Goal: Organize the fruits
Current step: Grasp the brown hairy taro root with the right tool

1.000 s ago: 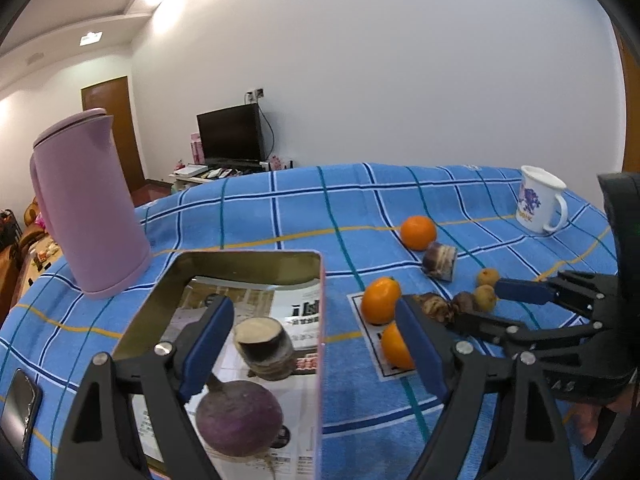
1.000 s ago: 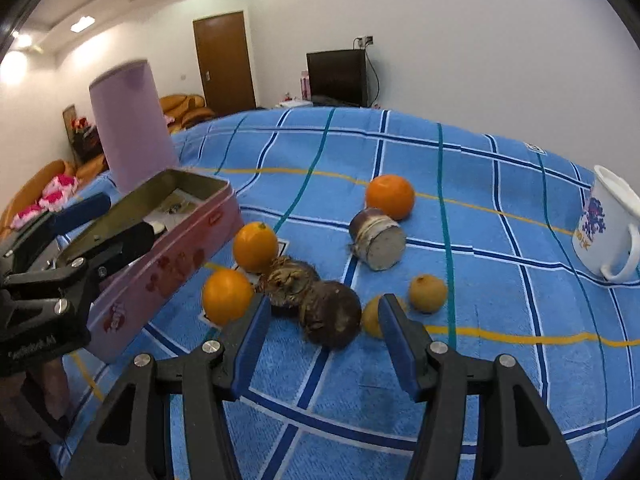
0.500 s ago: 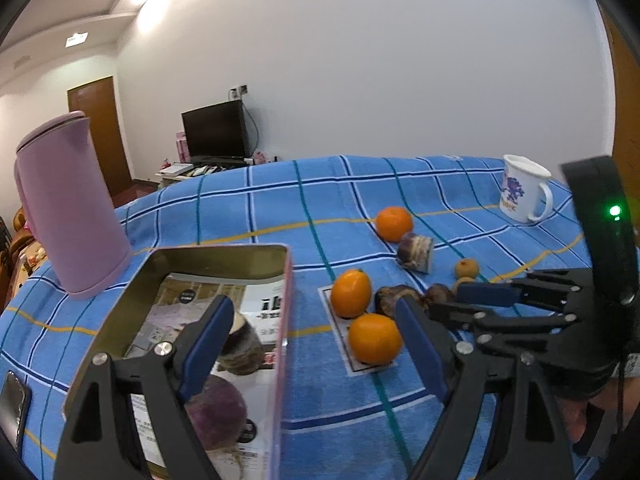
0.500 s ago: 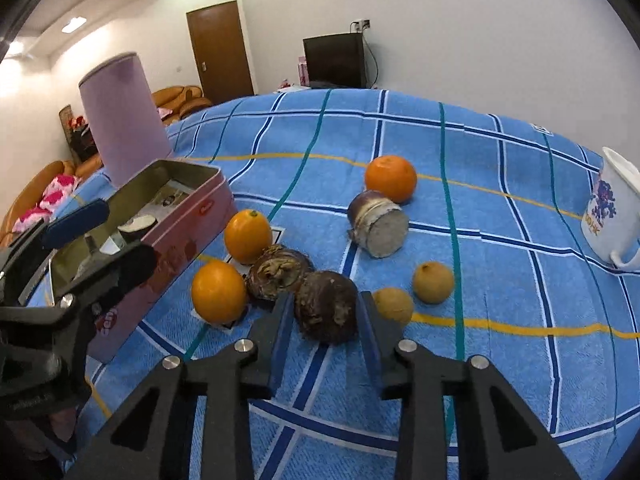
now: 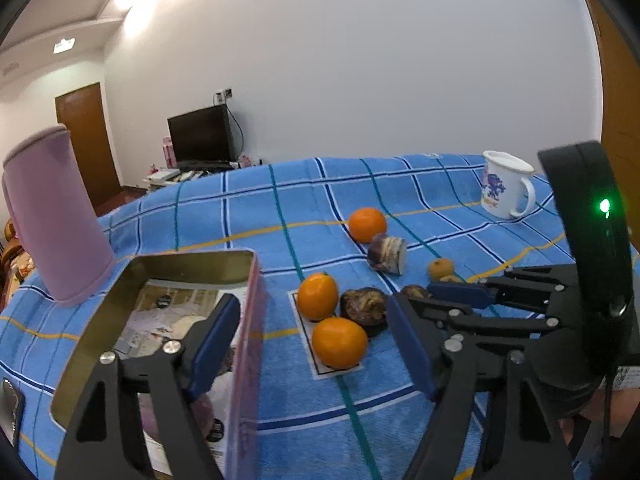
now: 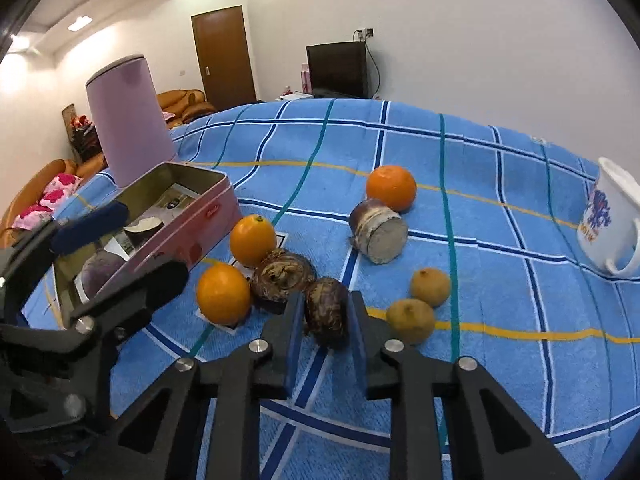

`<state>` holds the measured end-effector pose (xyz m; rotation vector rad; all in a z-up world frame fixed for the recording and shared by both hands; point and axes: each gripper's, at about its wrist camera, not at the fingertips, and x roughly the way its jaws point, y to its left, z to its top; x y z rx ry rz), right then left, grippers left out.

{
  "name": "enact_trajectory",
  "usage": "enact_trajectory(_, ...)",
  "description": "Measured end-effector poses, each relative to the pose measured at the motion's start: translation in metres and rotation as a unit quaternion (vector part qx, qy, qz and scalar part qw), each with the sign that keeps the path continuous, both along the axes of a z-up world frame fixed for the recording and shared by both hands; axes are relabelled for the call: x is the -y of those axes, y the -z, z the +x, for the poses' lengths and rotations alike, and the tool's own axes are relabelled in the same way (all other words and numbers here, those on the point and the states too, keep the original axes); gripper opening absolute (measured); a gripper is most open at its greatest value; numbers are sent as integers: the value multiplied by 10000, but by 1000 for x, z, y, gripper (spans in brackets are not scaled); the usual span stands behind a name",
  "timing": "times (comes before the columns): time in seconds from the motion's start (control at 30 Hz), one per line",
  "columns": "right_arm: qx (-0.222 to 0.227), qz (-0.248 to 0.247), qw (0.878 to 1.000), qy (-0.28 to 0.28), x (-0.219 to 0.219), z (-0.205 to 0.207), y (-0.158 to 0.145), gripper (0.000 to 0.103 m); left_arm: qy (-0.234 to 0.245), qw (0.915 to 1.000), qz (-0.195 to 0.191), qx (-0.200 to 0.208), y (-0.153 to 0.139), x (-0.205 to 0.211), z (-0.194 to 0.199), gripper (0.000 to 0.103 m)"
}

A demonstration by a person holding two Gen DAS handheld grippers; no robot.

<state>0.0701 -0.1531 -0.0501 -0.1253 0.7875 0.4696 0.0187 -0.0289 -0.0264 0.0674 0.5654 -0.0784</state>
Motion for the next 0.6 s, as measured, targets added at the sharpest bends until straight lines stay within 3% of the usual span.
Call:
enact_trajectory(0.27,-248,33,9997,-9,0,7,6,28,6,9999,84,-55,6,0,0,76)
enact_trajectory(0.37,-365,76,9993,23,1,13,9,31,30,9999,-52,-139,8,-4,2,77)
enact_trajectory(0.5,-481,332,9983,65,8,17,10,31,109,9999,7,-97,7,-1,-1,77)
enact_trajectory(0.6,-288,243,9992,122,7,12,5,25,214,9997,26,-94,7,3,-3,73)
